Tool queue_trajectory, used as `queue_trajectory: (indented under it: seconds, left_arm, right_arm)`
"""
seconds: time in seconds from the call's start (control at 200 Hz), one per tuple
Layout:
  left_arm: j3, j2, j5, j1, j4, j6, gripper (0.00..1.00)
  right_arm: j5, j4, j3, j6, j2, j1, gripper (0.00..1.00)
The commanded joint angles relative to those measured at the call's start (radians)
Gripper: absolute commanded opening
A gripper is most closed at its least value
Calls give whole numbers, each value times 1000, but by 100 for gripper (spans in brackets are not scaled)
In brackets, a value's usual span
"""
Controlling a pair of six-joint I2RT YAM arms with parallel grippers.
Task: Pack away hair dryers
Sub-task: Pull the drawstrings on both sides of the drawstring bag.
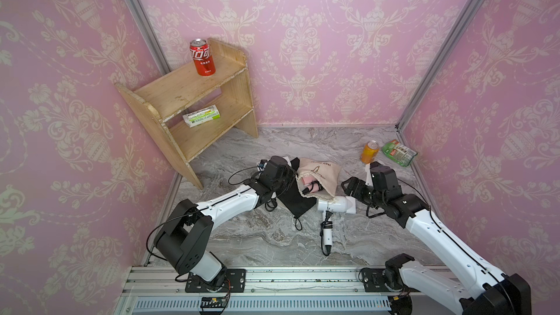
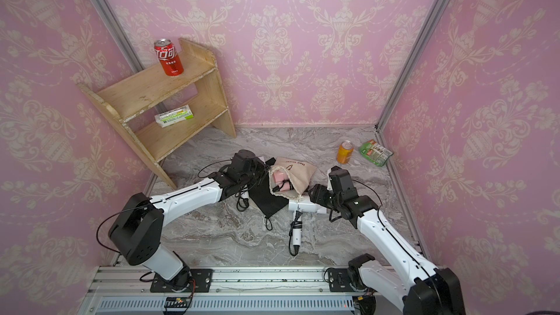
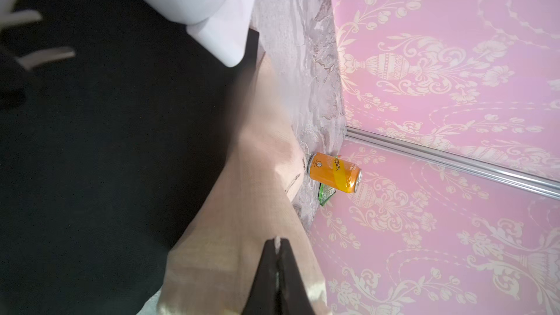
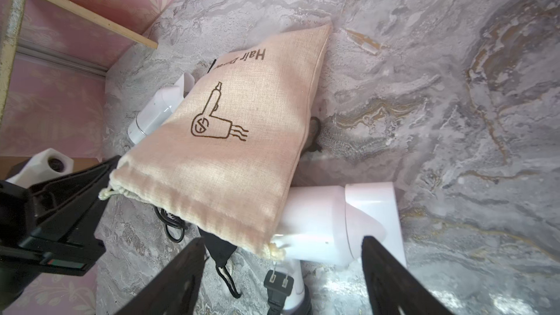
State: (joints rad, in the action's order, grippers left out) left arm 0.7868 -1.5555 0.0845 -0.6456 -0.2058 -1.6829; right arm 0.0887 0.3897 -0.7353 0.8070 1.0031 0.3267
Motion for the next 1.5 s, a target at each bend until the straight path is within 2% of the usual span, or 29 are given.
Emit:
queue_trajectory:
  seconds: [0.0, 0.185, 0.41, 0.801, 1.151, 1.276, 1.351, 1.466, 1.496]
  left_arm:
    - [84, 41, -70, -5, 114, 103, 0]
    - [196, 2, -86, -4, 166, 161, 0]
    - [292, -77, -82, 1, 170, 188, 0]
    - [337, -104, -79, 29, 177, 206, 0]
    - [339, -103, -71, 37, 173, 207, 0]
    - [334, -102, -71, 37, 169, 207, 0]
    - [332, -101, -73, 37, 168, 206, 0]
    - [334, -103, -75, 40, 167, 207, 0]
    - [333, -103, -75, 40, 170, 209, 0]
  right_arm:
    - [-33, 47, 5, -72, -31, -8, 87]
    - [17, 65, 20, -132, -8, -8, 82]
    - [117, 4, 70, -192, 21, -1, 67]
    - [116, -105, 68, -300, 137, 142, 60]
    - [148, -197, 46, -353, 233, 154, 53]
    - [182, -213, 29, -359, 270, 158, 43]
    - [197, -216, 21, -359, 287, 167, 29]
    - [188, -201, 22, -357, 283, 176, 1]
    - [183, -193, 22, -356, 276, 176, 0]
